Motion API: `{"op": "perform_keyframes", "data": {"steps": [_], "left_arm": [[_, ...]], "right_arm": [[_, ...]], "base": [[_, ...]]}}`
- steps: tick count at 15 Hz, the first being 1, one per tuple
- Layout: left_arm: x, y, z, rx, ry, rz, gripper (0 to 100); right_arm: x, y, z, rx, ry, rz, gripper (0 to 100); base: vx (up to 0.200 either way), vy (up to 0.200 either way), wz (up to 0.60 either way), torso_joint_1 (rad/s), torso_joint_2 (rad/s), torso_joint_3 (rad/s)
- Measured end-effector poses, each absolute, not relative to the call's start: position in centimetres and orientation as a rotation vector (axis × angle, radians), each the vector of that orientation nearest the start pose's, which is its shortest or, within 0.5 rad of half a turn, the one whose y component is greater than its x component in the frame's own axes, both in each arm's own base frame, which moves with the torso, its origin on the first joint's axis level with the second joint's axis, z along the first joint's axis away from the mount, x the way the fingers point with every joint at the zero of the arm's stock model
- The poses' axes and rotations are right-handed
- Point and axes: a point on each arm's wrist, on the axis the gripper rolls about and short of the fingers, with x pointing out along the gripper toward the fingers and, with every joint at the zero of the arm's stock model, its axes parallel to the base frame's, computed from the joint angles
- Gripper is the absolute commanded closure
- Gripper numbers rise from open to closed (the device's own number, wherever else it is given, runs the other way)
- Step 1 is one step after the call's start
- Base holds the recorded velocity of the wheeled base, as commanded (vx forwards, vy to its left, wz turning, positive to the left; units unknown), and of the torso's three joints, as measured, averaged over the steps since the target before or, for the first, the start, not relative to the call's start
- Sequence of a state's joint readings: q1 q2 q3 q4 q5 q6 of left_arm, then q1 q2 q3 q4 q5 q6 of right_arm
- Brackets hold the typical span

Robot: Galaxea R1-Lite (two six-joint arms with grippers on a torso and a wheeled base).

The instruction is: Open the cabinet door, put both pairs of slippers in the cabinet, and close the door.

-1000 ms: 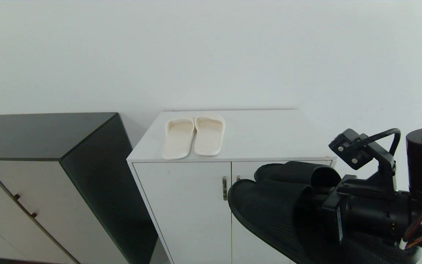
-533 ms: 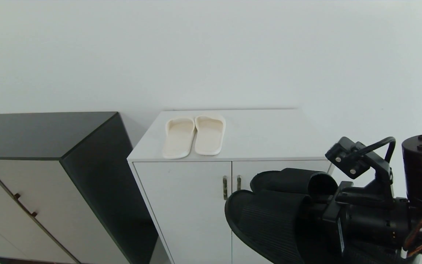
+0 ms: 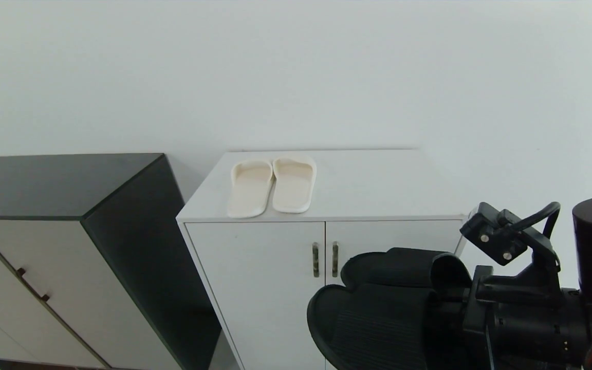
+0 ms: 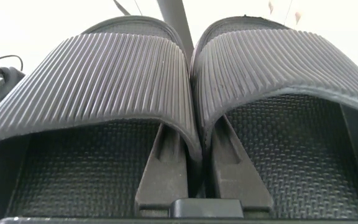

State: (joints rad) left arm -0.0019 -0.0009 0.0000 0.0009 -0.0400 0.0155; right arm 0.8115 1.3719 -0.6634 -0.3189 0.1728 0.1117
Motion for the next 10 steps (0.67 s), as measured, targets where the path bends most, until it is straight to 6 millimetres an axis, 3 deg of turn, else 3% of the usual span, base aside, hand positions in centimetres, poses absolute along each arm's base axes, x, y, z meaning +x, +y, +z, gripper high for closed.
{"op": "perform_keyframes", "data": {"steps": [6,7,10], "left_arm": [[-2.29,-0.09,7.54,0.018,0.000,-0.041,100],[-2.29,-0.09,7.53,0.018,0.000,-0.042,0],[-2.29,-0.09,7.53,0.017,0.000,-0.041,0]], "right_arm": [[14.63,15.97,19.55,-0.032,0.451,0.945,100],[14.62,15.96,19.47,-0.034,0.454,0.945,100],[14.44,16.00,19.25,-0.039,0.461,0.951,100]], "base": [[0.000,0.000,0.00,-0.199,0.51,0.306],[0.000,0.000,0.00,-0.188,0.52,0.325],[0.000,0.000,0.00,-0.173,0.49,0.317]]}}
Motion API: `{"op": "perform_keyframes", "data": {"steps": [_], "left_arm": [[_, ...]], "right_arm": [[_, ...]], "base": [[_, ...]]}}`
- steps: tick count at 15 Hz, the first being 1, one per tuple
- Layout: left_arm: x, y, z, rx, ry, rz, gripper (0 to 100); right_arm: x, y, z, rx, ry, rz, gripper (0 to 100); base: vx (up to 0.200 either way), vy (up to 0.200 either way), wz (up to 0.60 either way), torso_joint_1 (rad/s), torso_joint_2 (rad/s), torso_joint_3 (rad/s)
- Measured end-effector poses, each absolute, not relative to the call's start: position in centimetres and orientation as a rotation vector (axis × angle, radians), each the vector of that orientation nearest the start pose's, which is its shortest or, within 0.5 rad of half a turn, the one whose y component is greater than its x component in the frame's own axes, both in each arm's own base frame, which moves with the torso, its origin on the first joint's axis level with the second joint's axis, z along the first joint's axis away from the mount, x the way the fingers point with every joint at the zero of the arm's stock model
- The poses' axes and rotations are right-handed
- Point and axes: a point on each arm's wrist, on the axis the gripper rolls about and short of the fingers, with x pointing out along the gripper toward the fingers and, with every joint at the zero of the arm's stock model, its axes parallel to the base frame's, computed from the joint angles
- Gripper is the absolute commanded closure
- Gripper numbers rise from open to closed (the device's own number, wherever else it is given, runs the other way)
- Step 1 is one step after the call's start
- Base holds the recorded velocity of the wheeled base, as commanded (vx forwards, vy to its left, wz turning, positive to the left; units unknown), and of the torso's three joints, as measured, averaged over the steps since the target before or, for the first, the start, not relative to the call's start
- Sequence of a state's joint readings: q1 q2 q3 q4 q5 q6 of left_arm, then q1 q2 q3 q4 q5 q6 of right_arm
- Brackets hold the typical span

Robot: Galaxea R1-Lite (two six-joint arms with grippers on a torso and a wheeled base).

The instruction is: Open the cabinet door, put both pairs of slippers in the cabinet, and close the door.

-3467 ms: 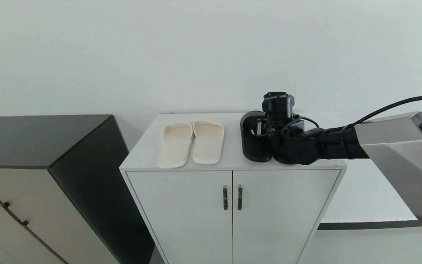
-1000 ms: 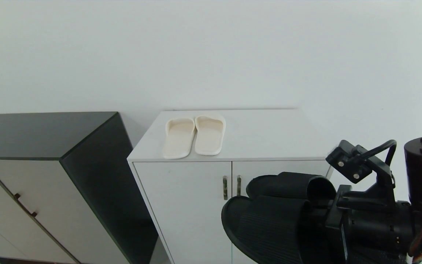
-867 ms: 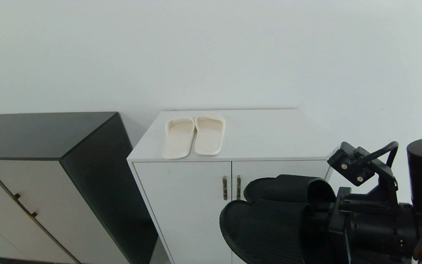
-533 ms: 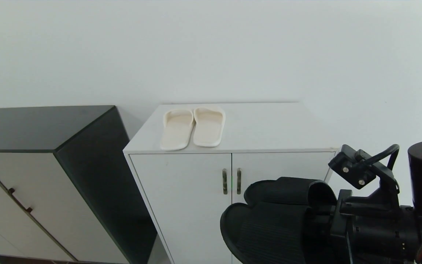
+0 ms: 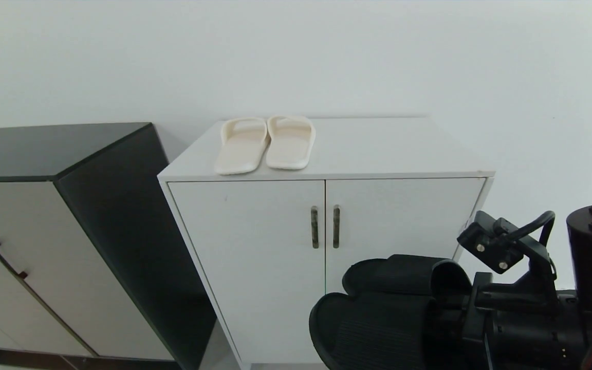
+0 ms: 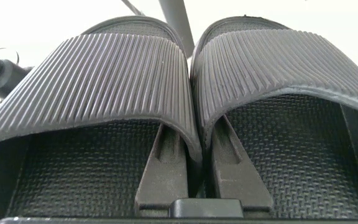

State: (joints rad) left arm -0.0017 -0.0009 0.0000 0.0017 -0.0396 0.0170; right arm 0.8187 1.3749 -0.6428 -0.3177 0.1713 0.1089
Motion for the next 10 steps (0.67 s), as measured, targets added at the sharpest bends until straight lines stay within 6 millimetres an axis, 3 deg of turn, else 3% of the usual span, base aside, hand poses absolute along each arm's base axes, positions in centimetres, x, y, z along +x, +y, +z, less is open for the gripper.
{"op": "perform_keyframes", "data": {"steps": [10], "left_arm": [[-2.29,-0.09,7.53,0.021,0.000,-0.043,0]], "right_arm": [[14.15,15.93,18.66,-0.074,0.468,0.963,100]], "base": [[0.000,0.000,0.00,-0.127,0.46,0.339]]}}
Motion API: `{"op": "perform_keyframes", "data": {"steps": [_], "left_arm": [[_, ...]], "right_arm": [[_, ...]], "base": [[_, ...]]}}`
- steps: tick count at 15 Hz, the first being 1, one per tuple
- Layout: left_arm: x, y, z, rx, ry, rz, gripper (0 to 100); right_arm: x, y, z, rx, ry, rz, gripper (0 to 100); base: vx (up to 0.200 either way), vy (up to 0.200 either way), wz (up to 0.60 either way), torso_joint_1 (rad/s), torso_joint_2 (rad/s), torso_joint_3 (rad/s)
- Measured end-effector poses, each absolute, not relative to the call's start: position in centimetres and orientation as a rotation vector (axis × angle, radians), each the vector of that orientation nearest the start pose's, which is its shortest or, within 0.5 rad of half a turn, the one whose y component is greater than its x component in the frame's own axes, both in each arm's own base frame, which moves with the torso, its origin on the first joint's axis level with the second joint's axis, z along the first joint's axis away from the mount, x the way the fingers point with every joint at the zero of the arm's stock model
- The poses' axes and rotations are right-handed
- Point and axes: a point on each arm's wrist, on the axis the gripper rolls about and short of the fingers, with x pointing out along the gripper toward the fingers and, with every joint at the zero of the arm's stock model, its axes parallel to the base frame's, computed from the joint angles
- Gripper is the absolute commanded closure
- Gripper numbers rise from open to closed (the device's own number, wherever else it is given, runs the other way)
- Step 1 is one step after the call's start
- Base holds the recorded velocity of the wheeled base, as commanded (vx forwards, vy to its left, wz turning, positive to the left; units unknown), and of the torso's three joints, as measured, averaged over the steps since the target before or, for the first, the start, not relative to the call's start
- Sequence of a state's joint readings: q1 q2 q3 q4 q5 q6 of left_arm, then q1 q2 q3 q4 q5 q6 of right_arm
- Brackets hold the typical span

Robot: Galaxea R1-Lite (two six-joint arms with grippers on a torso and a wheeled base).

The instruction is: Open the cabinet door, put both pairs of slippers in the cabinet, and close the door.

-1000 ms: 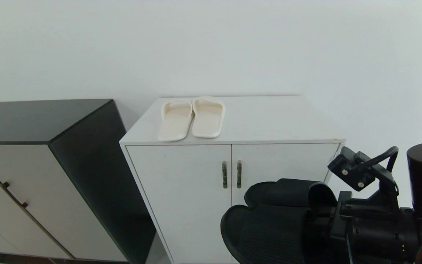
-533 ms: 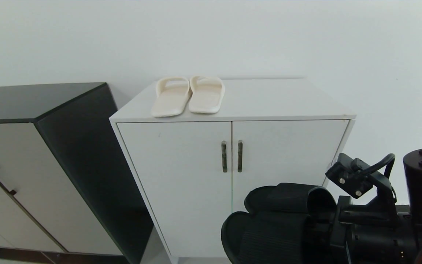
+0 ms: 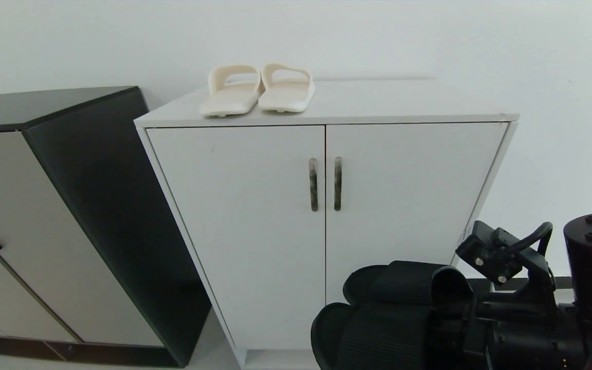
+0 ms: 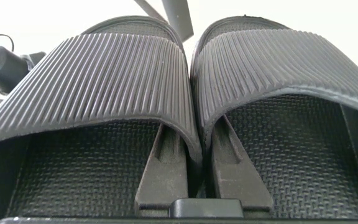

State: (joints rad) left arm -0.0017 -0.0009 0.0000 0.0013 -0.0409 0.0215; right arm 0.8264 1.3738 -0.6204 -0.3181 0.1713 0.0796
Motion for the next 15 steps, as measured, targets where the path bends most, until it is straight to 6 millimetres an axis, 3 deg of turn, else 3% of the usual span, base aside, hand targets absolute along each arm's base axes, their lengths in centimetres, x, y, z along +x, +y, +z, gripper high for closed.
{"op": "perform_keyframes", "data": {"steps": [4,8,12,15], "left_arm": [[-2.3,-0.1,7.5,0.030,0.000,-0.046,0],[-2.1,-0.1,7.8,0.024,0.021,-0.045,0],[-2.0,-0.3,14.0,-0.011,-0.035,-0.139,0],[0.6,-0.9,19.3,0.009,0.009,-0.404,0]], "right_arm": [[14.1,15.9,18.5,-0.086,0.456,0.968,100],[14.1,15.9,18.2,-0.085,0.443,0.969,100],[13.9,16.0,18.1,-0.089,0.445,0.979,100],[13.8,16.0,18.2,-0.101,0.434,0.983,100]], "base": [[0.000,0.000,0.00,-0.043,0.43,0.384],[0.000,0.000,0.00,-0.003,0.12,0.109],[0.000,0.000,0.00,0.000,0.00,0.000],[0.000,0.000,0.00,0.000,0.00,0.000]]}}
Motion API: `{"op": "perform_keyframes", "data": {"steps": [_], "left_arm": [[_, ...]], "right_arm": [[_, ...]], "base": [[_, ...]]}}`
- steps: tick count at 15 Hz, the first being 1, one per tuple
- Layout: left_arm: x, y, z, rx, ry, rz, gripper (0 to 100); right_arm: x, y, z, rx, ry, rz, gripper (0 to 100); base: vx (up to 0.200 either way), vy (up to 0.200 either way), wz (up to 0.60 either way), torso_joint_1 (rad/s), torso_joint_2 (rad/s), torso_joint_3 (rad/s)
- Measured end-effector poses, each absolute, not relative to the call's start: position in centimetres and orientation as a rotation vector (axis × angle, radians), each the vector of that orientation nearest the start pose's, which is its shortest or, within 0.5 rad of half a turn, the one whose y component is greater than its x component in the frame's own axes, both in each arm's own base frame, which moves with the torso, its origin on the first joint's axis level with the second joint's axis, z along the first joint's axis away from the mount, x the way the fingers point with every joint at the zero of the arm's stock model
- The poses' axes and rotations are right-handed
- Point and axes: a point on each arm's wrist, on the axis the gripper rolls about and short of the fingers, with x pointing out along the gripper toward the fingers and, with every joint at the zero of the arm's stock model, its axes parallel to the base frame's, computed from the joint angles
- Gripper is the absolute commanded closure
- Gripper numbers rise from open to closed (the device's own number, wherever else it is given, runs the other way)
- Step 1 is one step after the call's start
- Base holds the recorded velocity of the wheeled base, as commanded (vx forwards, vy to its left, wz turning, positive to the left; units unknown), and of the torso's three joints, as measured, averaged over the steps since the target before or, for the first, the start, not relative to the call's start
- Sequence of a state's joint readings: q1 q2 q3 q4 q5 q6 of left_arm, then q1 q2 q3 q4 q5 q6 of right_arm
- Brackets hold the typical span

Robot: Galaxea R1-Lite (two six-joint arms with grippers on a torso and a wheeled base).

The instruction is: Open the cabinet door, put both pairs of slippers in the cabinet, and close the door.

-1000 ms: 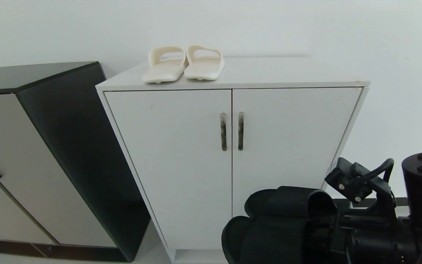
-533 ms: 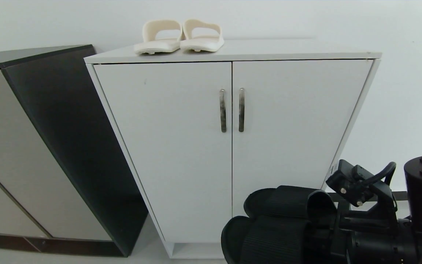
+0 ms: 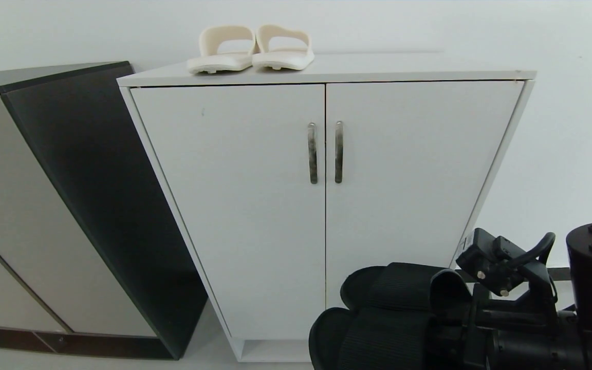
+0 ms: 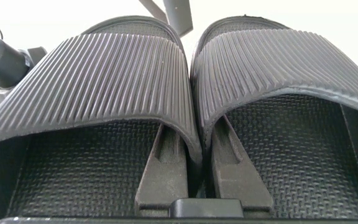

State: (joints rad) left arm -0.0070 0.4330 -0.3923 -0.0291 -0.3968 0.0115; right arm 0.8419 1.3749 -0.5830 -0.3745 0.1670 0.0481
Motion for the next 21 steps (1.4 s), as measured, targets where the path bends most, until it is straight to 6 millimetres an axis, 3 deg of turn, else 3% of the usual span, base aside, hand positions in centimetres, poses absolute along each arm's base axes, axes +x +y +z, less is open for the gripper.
{"op": "perform_keyframes", "data": {"steps": [2,5,10,13,16,21], "left_arm": [[3.3,-1.2,21.8,0.038,0.054,-0.543,0],[8.5,-2.7,23.8,0.044,0.151,-0.705,0],[15.1,-9.9,27.3,-0.038,0.205,-0.921,0],[18.0,-13.6,27.7,-0.037,0.235,-0.888,0],[19.5,-16.4,27.9,-0.079,0.230,-0.897,0],[19.6,-17.9,28.5,-0.109,0.234,-0.939,0]], "right_arm": [[13.8,16.1,18.1,-0.102,0.435,0.983,100],[13.8,16.1,18.0,-0.104,0.438,0.985,100],[13.6,16.1,17.7,-0.109,0.447,0.991,100],[13.2,16.5,17.3,-0.129,0.448,1.019,100],[13.1,16.6,17.1,-0.147,0.440,1.028,100],[12.6,16.8,17.1,-0.155,0.440,1.049,100]], "base": [[0.000,0.000,0.00,0.000,0.00,0.000],[0.000,0.000,0.00,0.000,0.00,0.000],[0.000,0.000,0.00,0.000,0.00,0.000],[0.000,0.000,0.00,0.000,0.00,0.000],[0.000,0.000,0.00,0.000,0.00,0.000],[0.000,0.000,0.00,0.000,0.00,0.000]]}}
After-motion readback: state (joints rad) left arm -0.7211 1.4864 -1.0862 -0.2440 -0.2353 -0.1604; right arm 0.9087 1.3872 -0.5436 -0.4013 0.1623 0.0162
